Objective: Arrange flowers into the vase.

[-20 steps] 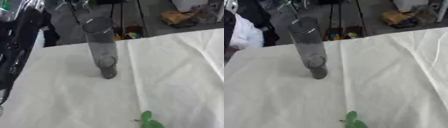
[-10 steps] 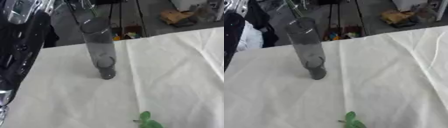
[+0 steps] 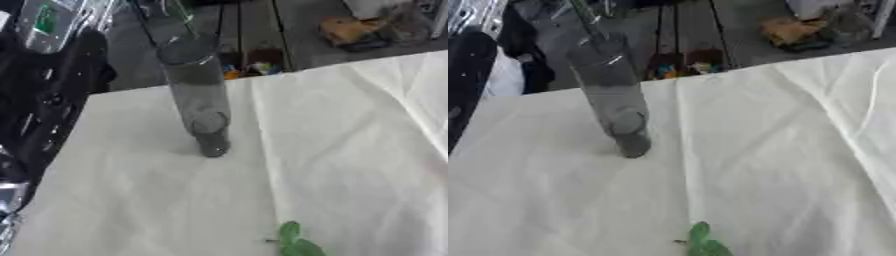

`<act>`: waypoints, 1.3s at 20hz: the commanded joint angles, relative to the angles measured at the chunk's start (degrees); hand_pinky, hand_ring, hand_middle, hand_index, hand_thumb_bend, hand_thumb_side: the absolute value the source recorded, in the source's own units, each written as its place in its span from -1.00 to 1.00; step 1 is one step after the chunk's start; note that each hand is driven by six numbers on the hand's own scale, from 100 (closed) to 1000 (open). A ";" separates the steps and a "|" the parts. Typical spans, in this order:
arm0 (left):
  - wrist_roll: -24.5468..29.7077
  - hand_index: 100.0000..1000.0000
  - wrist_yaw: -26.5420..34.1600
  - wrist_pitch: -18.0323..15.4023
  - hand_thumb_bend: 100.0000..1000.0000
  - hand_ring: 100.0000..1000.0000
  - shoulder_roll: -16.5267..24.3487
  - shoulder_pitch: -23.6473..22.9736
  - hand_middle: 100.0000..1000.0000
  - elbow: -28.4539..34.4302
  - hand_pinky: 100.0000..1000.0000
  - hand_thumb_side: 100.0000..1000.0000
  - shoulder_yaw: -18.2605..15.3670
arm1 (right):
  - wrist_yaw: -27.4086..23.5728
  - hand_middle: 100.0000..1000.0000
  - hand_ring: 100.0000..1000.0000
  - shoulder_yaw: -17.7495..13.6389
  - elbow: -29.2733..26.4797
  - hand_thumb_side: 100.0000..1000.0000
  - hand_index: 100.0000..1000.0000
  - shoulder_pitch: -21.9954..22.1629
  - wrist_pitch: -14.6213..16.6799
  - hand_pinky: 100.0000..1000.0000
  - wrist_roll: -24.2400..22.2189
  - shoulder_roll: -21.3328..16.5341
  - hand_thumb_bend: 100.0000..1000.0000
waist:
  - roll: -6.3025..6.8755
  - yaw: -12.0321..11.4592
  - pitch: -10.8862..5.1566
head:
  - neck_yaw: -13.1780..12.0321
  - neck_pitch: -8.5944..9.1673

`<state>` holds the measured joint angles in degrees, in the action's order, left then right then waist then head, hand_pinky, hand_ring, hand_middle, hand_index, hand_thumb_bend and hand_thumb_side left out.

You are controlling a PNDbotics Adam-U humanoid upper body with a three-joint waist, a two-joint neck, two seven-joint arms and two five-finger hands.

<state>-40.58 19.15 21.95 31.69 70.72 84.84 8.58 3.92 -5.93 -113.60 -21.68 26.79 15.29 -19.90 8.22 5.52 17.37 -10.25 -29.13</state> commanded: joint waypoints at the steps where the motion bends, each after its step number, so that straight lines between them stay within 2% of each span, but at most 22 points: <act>1: -7.69 -1.00 -0.07 7.65 -0.88 -1.00 0.40 0.66 -1.00 0.12 -1.00 -0.86 -0.41 | -0.43 -0.16 0.45 -0.10 -0.99 1.00 0.50 -0.81 0.00 0.30 -0.09 -1.03 -1.00 | -0.38 0.03 -0.80 | -0.24 0.56; 15: -9.33 -1.00 1.05 6.38 -0.88 -1.00 -1.22 -0.98 -1.00 -1.36 -1.00 -0.85 0.03 | -0.42 -0.17 0.46 -0.26 -0.99 1.00 0.50 -1.10 0.01 0.30 -0.20 -0.77 -1.00 | -0.37 0.80 0.11 | -0.74 1.41; 26: -8.91 -1.00 0.18 7.05 -0.89 -1.00 -1.95 -2.11 -1.00 -2.43 -1.00 -0.84 1.55 | -0.52 -0.17 0.46 -0.36 -0.99 1.00 0.51 -1.14 -0.11 0.31 -0.25 -0.56 -1.00 | -0.49 0.97 0.25 | -0.82 1.72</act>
<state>-41.60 19.80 20.93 28.73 67.62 82.05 10.31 3.89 -5.96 -113.60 -22.16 26.68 15.15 -19.89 8.22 6.44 18.68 -10.98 -28.08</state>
